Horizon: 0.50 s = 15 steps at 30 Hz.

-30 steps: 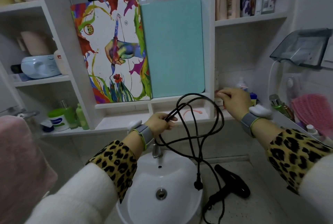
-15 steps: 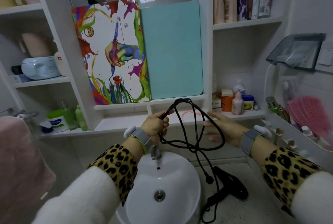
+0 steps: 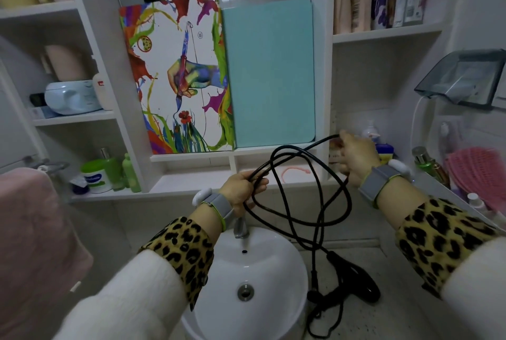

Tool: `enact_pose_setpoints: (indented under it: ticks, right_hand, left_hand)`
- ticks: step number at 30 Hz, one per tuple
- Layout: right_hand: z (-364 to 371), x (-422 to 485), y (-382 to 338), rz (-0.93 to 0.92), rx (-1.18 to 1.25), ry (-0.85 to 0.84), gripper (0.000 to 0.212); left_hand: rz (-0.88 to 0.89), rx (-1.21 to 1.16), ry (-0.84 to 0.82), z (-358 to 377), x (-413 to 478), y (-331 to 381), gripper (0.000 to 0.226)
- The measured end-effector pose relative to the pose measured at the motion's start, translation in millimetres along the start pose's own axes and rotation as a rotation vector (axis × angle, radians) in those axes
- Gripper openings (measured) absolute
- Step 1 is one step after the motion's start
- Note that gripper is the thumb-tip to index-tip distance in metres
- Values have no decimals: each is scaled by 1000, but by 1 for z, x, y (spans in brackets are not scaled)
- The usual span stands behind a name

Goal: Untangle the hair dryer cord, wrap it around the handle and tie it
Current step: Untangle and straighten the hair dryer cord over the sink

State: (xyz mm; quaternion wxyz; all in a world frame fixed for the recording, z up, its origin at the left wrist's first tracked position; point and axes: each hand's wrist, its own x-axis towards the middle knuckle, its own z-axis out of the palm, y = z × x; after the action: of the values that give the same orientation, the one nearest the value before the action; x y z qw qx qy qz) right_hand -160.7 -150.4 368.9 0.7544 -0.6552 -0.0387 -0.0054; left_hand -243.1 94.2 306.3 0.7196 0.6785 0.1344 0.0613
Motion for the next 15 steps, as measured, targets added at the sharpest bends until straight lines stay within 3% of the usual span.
enact_pose_setpoints:
  ticks: [5,10,15]
  right_hand:
    - [-18,1,-26,-26,172,163,30]
    - [-9,-7,-40,-126,351,226,34]
    - [3,-16,-29,-182,503,30,19]
  left_hand:
    - [-52,-86,7,-17,0,4,70]
    - [-126,-339,14,-11,-3,13,35]
    - [-147,-461,-76,-2,-7,16,39]
